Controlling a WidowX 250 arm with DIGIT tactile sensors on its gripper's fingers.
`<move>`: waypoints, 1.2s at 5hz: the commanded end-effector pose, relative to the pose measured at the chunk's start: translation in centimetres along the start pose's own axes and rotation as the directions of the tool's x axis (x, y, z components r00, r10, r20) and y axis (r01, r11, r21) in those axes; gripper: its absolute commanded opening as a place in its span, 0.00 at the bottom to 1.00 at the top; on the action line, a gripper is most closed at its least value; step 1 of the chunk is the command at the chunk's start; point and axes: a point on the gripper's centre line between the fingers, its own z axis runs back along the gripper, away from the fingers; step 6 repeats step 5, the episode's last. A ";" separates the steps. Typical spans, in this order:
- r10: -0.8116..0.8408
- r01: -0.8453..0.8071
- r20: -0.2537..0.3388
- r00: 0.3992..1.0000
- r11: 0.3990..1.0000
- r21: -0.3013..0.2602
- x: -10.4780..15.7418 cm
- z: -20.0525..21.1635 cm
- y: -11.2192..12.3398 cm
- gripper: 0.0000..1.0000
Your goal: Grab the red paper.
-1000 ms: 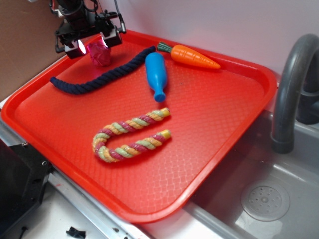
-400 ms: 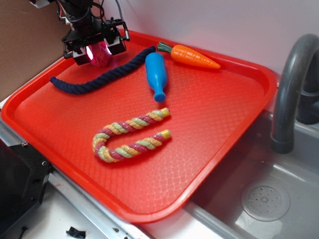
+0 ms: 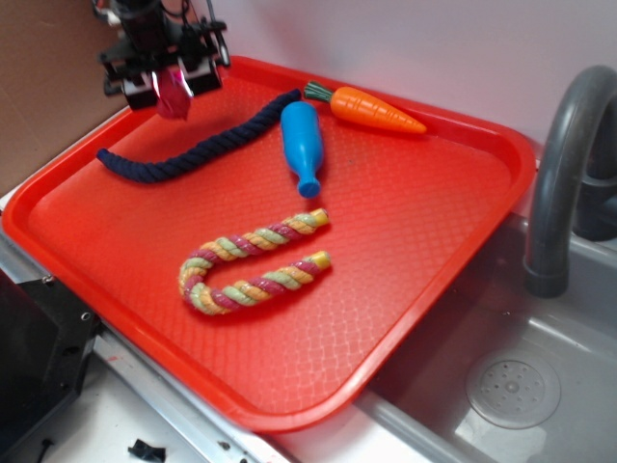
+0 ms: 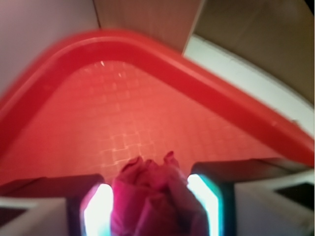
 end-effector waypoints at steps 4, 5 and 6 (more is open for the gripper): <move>-0.530 0.480 -0.026 0.848 0.786 -0.389 -8.1 21.5 3.7 0.00; -0.476 0.414 -0.077 0.876 0.823 -0.389 -7.6 21.1 4.9 0.00; -0.476 0.414 -0.077 0.876 0.823 -0.389 -7.6 21.1 4.9 0.00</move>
